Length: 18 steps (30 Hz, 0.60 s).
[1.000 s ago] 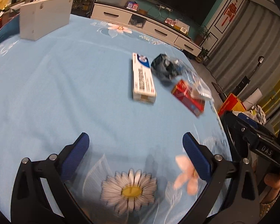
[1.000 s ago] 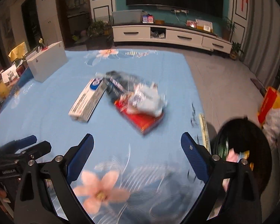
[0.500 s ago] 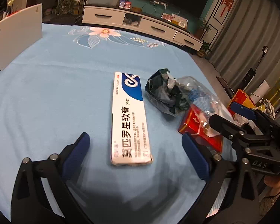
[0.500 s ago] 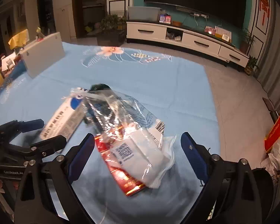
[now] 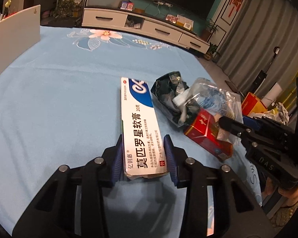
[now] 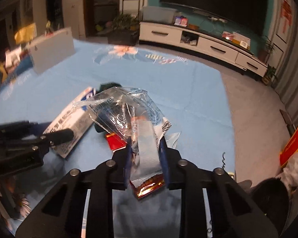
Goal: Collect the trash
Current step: 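Lift the ointment box and plastic bag and carry them over the bin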
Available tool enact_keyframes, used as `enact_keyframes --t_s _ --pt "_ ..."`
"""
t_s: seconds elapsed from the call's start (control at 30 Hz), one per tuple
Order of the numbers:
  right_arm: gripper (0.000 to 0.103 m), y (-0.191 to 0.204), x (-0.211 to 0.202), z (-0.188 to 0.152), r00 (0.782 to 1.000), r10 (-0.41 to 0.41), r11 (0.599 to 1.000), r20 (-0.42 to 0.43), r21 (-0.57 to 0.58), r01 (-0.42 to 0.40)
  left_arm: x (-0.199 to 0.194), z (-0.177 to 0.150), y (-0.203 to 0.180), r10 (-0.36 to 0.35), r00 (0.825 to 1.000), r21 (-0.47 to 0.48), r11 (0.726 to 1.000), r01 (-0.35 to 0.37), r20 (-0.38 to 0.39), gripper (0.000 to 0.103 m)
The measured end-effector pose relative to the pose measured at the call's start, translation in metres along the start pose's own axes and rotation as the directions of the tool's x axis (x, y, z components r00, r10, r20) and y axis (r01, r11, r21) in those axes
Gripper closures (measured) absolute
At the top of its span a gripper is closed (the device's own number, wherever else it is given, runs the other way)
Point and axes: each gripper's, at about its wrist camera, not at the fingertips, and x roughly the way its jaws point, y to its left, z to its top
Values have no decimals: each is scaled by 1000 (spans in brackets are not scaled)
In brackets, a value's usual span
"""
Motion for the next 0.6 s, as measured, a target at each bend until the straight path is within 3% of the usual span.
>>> enact_keyframes --t_s 0.13,0.53,0.57,0.6 --pt "77 -3 -33 -1 996 33 997 85 66 -38 -22 -6 5 -6 1000 -16 1000 7 29 64" --pt "77 15 -93 -21 987 80 990 137 103 -95 -78 -37 13 -51 996 -42 998 55 74 72" --pt "77 17 -98 -24 987 81 990 140 103 -96 -83 -40 12 -59 995 -43 997 63 80 84" --pt "77 18 -102 -26 986 81 990 142 103 -97 -89 -43 11 -67 994 -43 997 70 85 84"
